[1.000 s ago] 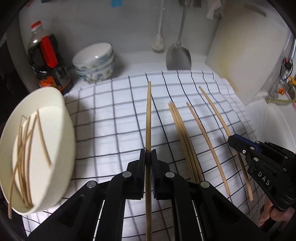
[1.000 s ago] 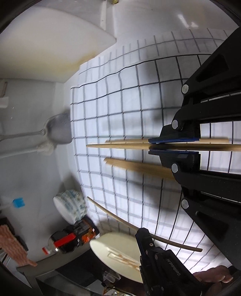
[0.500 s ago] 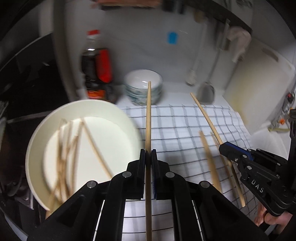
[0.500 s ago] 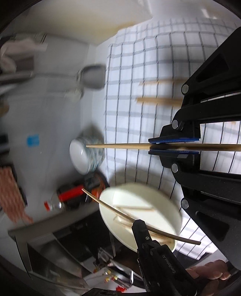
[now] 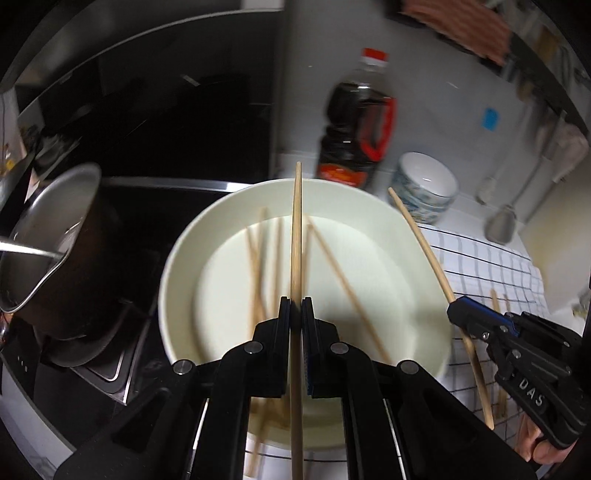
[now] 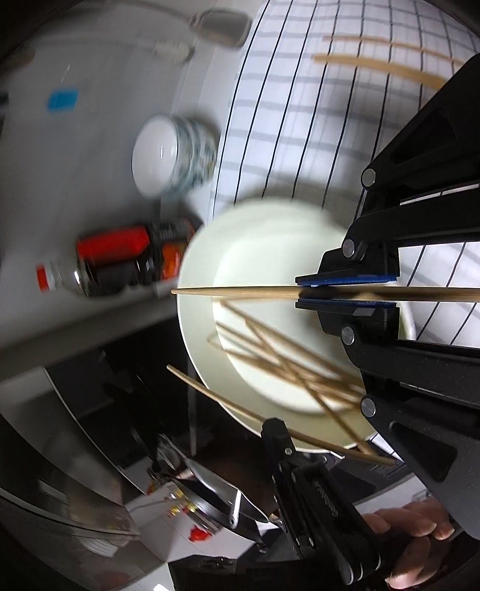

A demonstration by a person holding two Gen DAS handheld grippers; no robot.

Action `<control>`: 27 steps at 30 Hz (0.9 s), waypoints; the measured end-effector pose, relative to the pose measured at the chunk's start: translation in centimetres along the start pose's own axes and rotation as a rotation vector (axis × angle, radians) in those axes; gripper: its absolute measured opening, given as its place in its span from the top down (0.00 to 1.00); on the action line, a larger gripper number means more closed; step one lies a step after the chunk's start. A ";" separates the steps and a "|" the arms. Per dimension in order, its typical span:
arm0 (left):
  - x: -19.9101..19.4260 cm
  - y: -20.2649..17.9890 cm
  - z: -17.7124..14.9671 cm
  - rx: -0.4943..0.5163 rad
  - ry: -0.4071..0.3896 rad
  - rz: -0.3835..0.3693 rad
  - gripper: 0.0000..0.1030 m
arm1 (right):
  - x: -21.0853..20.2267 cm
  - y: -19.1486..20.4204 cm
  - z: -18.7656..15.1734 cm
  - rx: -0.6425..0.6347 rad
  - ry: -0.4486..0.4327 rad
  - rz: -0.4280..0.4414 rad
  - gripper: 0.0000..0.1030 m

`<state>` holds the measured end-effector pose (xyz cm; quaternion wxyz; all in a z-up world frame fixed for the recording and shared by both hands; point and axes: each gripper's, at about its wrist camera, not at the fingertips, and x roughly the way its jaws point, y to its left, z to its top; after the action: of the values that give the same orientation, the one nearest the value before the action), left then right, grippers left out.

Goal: Organize utensils
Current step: 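Lift and carry both held chopsticks over the white basin, then open both tools to drop the chopsticks into the basin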

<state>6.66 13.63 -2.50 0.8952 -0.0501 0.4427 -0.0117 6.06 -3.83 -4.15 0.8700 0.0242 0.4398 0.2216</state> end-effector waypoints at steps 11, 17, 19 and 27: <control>3.6 2.7 0.6 -0.037 0.068 -0.014 0.93 | 5.2 2.5 2.2 0.021 0.079 0.030 0.94; 4.8 2.9 0.8 -0.038 0.108 -0.018 0.91 | 6.1 2.6 3.0 0.013 0.096 -0.003 0.88; 4.5 3.2 1.0 -0.045 0.100 -0.002 0.71 | 5.7 2.4 3.0 0.021 0.083 -0.014 0.74; 1.9 4.5 0.8 -0.094 0.040 0.069 0.25 | 3.5 1.3 2.1 0.041 0.043 -0.043 0.66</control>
<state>8.40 18.03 -3.98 0.8828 -0.0764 0.4619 0.0389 9.04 -0.91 -5.23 0.8641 0.0278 0.4634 0.1945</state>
